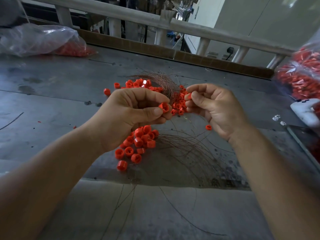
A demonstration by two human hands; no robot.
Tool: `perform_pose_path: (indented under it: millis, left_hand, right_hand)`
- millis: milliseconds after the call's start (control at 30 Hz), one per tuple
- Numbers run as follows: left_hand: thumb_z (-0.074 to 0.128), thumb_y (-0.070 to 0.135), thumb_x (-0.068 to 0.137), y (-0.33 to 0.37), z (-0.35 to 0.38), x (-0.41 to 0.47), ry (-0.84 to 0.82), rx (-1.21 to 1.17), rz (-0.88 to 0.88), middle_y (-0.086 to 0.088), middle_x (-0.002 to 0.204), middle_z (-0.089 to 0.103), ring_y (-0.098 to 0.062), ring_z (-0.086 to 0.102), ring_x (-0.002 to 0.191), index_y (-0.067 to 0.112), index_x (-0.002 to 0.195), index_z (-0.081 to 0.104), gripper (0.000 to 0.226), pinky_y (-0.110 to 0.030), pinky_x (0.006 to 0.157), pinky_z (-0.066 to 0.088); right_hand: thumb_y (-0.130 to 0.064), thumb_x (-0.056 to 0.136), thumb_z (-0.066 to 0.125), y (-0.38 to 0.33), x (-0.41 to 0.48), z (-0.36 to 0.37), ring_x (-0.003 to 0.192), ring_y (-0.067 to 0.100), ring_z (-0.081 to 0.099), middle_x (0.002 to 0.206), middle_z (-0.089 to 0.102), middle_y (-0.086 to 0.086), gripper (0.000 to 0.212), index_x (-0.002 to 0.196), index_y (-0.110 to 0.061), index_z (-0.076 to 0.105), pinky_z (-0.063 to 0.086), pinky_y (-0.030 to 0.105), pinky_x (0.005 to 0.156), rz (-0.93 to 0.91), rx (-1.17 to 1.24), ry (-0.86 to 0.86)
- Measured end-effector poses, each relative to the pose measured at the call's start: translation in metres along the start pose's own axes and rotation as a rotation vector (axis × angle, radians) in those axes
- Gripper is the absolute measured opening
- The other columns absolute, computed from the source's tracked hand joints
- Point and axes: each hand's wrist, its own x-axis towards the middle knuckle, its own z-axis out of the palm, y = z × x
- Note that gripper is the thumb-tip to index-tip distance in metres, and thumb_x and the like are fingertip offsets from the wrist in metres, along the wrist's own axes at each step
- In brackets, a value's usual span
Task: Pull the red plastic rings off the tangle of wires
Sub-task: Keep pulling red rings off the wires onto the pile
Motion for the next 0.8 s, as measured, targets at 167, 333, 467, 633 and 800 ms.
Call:
perform_pose_path:
  millis: [167,333,467,633,800]
  left_hand:
    - [0.060,0.006,0.064,0.000,-0.001,0.001,0.002,0.017,-0.004,-0.005,0.078,0.073,-0.014,0.070,0.077,0.017,0.079,0.075,0.024,-0.018,0.066,0.054]
    - [0.063,0.010,0.061,-0.001,-0.001,0.001,0.030,0.028,-0.010,-0.005,0.077,0.073,-0.014,0.070,0.076,0.018,0.080,0.075,0.024,-0.017,0.065,0.053]
    - [0.064,0.012,0.059,-0.001,-0.001,0.002,0.046,0.032,-0.015,-0.005,0.079,0.073,-0.016,0.071,0.078,0.020,0.081,0.076,0.025,-0.017,0.066,0.053]
    - [0.064,0.011,0.060,-0.001,-0.002,0.002,0.063,0.037,-0.022,-0.007,0.080,0.073,-0.016,0.071,0.078,0.018,0.081,0.075,0.026,-0.017,0.065,0.053]
    - [0.063,0.009,0.061,-0.001,-0.002,0.002,0.068,0.044,-0.025,-0.006,0.081,0.073,-0.017,0.071,0.078,0.019,0.081,0.075,0.025,-0.017,0.065,0.053]
  right_hand:
    - [-0.001,0.078,0.053,-0.001,-0.005,0.011,0.067,0.013,0.067,0.072,0.069,0.004,0.009,0.086,-0.005,0.057,0.056,0.023,0.063,0.050,0.175,-0.076]
    - [0.002,0.089,0.043,-0.003,-0.009,0.017,0.074,0.012,0.067,0.077,0.069,0.002,0.021,0.091,-0.006,0.061,0.054,0.021,0.068,0.039,0.177,-0.157]
    - [0.003,0.087,0.045,-0.002,-0.011,0.021,0.078,0.015,0.068,0.077,0.070,0.002,0.016,0.088,-0.007,0.058,0.055,0.024,0.071,0.064,0.191,-0.180]
    - [0.003,0.090,0.043,-0.004,-0.012,0.021,0.084,0.015,0.068,0.083,0.068,0.003,0.024,0.101,-0.011,0.059,0.054,0.023,0.073,0.044,0.134,-0.172]
    - [-0.004,0.077,0.056,-0.003,-0.014,0.023,0.079,0.011,0.068,0.078,0.068,-0.001,0.014,0.086,-0.011,0.063,0.054,0.021,0.070,0.032,0.041,-0.191]
